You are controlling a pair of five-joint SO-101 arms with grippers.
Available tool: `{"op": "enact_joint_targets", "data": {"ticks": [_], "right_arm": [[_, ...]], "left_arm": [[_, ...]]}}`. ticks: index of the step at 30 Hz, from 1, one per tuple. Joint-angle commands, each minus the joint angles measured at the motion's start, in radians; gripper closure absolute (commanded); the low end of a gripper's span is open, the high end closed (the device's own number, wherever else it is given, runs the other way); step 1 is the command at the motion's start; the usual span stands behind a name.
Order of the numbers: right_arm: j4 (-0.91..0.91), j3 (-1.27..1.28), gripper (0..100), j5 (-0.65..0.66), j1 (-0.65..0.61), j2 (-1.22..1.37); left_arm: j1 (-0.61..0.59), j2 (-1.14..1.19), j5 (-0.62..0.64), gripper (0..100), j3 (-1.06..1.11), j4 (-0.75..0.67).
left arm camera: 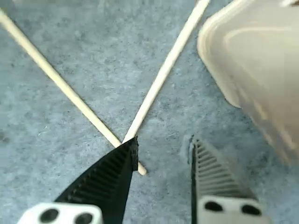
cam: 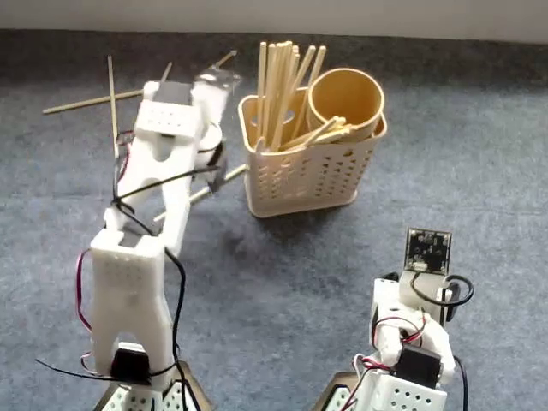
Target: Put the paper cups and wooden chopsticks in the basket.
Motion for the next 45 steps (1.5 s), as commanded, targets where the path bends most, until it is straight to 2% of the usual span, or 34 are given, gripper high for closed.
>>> {"op": "enact_joint_targets", "data": {"ticks": [1, 13, 15, 19, 25, 28, 33, 36, 40, 45], "right_arm": [[-0.013, 0.108, 65.2, 0.012, -0.008, -0.008], [-0.012, 0.108, 65.2, 0.012, -0.008, -0.008], [-0.012, 0.108, 65.2, 0.012, -0.008, -0.008], [-0.012, 0.108, 65.2, 0.012, -0.008, -0.008], [-0.012, 0.11, 65.2, 0.012, -0.008, -0.008], [-0.012, 0.114, 65.2, 0.012, -0.008, -0.008], [-0.016, 0.124, 65.2, 0.012, -0.008, -0.008], [-0.018, 0.124, 65.2, 0.012, -0.008, -0.008], [-0.018, 0.124, 65.2, 0.012, -0.008, -0.008], [-0.018, 0.124, 65.2, 0.012, -0.008, -0.008]], "left_arm": [[0.012, 0.013, -0.012, 77, -0.004, 0.009], [-0.061, 0.157, -0.009, 78, -0.01, -0.035], [-0.076, 0.191, -0.009, 83, -0.01, -0.078], [-0.093, 0.216, -0.009, 100, -0.01, -0.114], [-0.091, 0.2, -0.008, 99, -0.033, -0.109], [-0.091, 0.147, -0.008, 99, -0.084, -0.061], [-0.085, -0.01, -0.008, 99, -0.297, 0.061], [-0.059, -0.13, -0.006, 99, -0.501, 0.071], [0.031, -0.223, -0.006, 99, -0.753, -0.031], [0.205, -0.229, -0.005, 100, -0.967, -0.167]]}}
